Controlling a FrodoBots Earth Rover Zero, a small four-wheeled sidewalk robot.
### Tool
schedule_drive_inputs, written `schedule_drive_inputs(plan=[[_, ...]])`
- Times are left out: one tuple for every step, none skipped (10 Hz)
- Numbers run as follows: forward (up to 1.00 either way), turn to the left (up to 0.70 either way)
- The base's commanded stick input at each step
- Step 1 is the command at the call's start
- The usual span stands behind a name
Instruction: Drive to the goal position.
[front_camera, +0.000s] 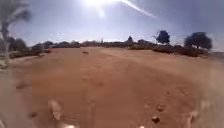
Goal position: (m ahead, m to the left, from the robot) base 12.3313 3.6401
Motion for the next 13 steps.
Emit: schedule_drive_inputs(plan=[[0.70,0.00],[0.70,0.00],[0.70,0.00],[0.70,0.00],[0.70,0.00],[0.70,0.00],[0.70,0.00],[0.70,0.00],[0.70,0.00],[0.70,0.00],[0.70,-0.01],[0.70,-0.05],[0.70,-0.10]])
